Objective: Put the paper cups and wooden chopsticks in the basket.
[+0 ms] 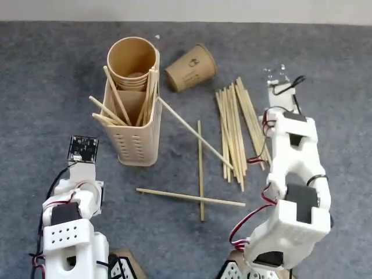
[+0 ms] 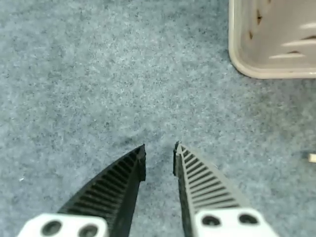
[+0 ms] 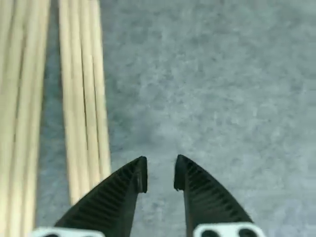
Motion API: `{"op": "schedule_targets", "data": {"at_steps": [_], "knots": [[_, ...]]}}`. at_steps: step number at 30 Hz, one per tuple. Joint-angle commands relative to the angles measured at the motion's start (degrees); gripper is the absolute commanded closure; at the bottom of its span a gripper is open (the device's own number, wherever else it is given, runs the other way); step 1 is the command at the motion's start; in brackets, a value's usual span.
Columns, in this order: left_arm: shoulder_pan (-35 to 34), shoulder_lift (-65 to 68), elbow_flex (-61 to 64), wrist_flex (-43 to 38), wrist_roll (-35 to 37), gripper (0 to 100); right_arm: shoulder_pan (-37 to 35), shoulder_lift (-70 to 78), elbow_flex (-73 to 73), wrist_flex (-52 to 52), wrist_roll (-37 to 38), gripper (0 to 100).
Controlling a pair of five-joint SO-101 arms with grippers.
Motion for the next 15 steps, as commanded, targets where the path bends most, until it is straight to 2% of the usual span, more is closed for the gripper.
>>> {"op": "schedule_targets", "data": {"at_steps": [1, 6, 15], "knots": [[0.48, -0.66, 0.40, -0.88, 0.09, 87, -2.15, -0.75, -1.80, 1.45, 0.44, 88.2], [0.48, -0.66, 1.71, -3.60, 0.09, 87, -3.56, -0.75, -0.04, 1.45, 0.53, 88.2], [0.48, -0.66, 1.80, -3.69, 0.09, 87, -4.44, 1.63, -0.31, 1.19, 0.62, 88.2]]}}
